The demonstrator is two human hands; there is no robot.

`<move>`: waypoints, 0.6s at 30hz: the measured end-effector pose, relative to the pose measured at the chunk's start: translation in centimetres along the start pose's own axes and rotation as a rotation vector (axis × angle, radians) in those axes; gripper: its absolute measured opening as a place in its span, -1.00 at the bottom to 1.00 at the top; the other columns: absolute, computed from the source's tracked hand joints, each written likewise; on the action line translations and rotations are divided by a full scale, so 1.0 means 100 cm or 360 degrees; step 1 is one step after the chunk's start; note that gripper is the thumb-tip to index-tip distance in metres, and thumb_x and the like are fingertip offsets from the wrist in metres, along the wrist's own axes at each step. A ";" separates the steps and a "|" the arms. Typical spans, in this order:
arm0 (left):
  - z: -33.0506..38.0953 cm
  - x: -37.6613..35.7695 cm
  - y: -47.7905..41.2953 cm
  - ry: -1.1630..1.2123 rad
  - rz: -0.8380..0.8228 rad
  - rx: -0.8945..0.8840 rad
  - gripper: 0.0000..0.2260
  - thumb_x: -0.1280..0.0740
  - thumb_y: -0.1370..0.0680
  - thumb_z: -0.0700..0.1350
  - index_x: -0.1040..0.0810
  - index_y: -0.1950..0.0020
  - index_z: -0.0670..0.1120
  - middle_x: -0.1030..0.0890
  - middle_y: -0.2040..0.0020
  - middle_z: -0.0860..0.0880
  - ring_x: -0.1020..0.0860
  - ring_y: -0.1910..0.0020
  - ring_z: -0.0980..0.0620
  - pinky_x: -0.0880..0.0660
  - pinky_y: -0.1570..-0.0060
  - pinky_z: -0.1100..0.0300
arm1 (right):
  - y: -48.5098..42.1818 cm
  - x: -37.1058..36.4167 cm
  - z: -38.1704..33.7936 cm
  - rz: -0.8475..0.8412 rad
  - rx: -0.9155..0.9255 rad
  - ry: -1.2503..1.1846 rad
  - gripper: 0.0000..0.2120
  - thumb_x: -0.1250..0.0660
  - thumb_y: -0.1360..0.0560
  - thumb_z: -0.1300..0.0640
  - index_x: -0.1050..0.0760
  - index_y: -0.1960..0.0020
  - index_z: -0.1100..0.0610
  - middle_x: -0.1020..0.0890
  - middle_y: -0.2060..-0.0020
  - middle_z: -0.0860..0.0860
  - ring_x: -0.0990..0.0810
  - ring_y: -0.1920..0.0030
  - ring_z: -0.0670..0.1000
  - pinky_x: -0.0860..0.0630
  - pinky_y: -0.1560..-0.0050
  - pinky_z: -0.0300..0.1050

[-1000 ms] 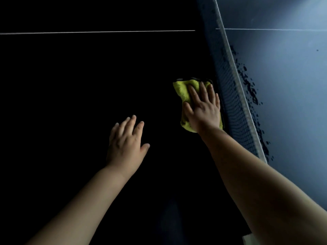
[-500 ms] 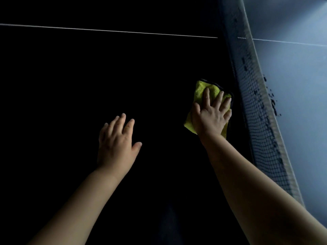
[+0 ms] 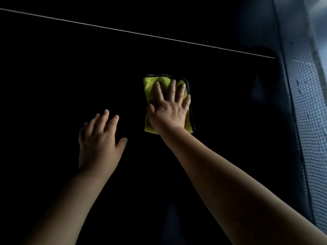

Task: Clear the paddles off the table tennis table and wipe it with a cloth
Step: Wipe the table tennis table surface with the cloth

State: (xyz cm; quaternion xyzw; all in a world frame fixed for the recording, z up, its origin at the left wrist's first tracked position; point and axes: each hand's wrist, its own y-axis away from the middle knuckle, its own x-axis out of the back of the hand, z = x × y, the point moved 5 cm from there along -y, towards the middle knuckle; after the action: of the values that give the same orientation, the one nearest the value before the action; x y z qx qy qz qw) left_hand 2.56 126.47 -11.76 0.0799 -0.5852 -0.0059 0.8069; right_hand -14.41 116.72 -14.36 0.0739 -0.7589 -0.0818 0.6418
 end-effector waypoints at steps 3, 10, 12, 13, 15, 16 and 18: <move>-0.034 0.012 0.001 -0.0045 -0.0025 0.0121 -0.40 -0.42 -0.44 0.01 -0.36 -0.44 -0.10 -0.25 -0.49 -0.11 -0.19 -0.45 -0.16 -0.09 -0.32 -0.11 | -0.002 -0.012 -0.070 -0.0046 0.0218 0.0018 -0.31 -0.09 -0.55 -0.22 0.10 -0.59 -0.13 0.21 -0.58 0.12 0.34 -0.53 0.25 0.29 -0.45 0.33; -0.058 0.021 -0.005 -0.0178 -0.0069 0.0297 -0.39 -0.40 -0.46 0.04 -0.31 -0.45 -0.09 -0.20 -0.51 -0.09 -0.12 -0.47 -0.13 -0.06 -0.35 -0.10 | -0.023 -0.025 -0.136 -0.0046 0.0623 0.0061 -0.37 -0.08 -0.56 -0.25 0.02 -0.57 -0.21 0.10 -0.59 0.06 0.27 -0.55 0.22 0.25 -0.49 0.29; -0.048 0.022 -0.009 -0.0180 -0.0063 0.0273 -0.38 -0.37 -0.47 0.06 -0.27 -0.47 -0.06 -0.16 -0.53 -0.07 -0.09 -0.48 -0.10 -0.03 -0.36 -0.07 | -0.028 -0.021 -0.126 -0.0035 0.0684 0.0082 -0.38 -0.08 -0.57 -0.25 0.02 -0.57 -0.21 0.07 -0.60 0.03 0.24 -0.56 0.18 0.22 -0.51 0.24; -0.040 0.022 -0.012 -0.0180 -0.0065 0.0255 -0.38 -0.36 -0.48 0.07 -0.24 -0.49 -0.05 -0.14 -0.53 -0.06 -0.07 -0.48 -0.09 -0.01 -0.36 -0.05 | -0.030 -0.018 -0.120 -0.0024 0.0709 0.0094 -0.38 -0.08 -0.57 -0.25 0.01 -0.57 -0.21 0.06 -0.60 0.02 0.22 -0.57 0.16 0.20 -0.52 0.21; -0.020 0.019 -0.017 -0.0170 -0.0082 0.0217 -0.38 -0.34 -0.50 0.08 -0.21 -0.50 -0.02 -0.10 -0.54 -0.04 -0.04 -0.49 -0.06 0.01 -0.37 -0.03 | -0.035 -0.011 -0.099 0.0013 0.0705 0.0083 -0.38 -0.09 -0.56 -0.23 -0.02 -0.57 -0.20 0.03 -0.59 0.00 0.17 -0.57 0.13 0.18 -0.53 0.17; -0.009 0.017 -0.020 -0.0166 -0.0089 0.0192 -0.37 -0.33 -0.50 0.08 -0.20 -0.50 -0.02 -0.10 -0.54 -0.03 -0.04 -0.50 -0.06 0.01 -0.38 -0.03 | -0.038 -0.007 -0.084 0.0038 0.0668 0.0061 -0.38 -0.10 -0.55 -0.22 -0.04 -0.57 -0.20 0.01 -0.59 -0.01 0.16 -0.58 0.12 0.17 -0.53 0.16; 0.017 0.010 -0.028 -0.0170 -0.0121 0.0119 -0.37 -0.32 -0.51 0.10 -0.18 -0.51 -0.02 -0.08 -0.55 -0.04 -0.03 -0.50 -0.06 0.00 -0.39 -0.03 | -0.045 0.003 -0.044 0.0085 0.0562 0.0037 -0.39 -0.12 -0.55 -0.19 -0.06 -0.56 -0.19 -0.01 -0.59 -0.01 0.13 -0.58 0.10 0.15 -0.53 0.15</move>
State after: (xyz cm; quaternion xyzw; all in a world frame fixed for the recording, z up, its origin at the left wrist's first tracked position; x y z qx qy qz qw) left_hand 1.49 123.37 -10.64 0.1316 -0.6237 -0.0191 0.7703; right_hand -10.13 112.15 -14.36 0.1662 -0.7558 0.0705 0.6295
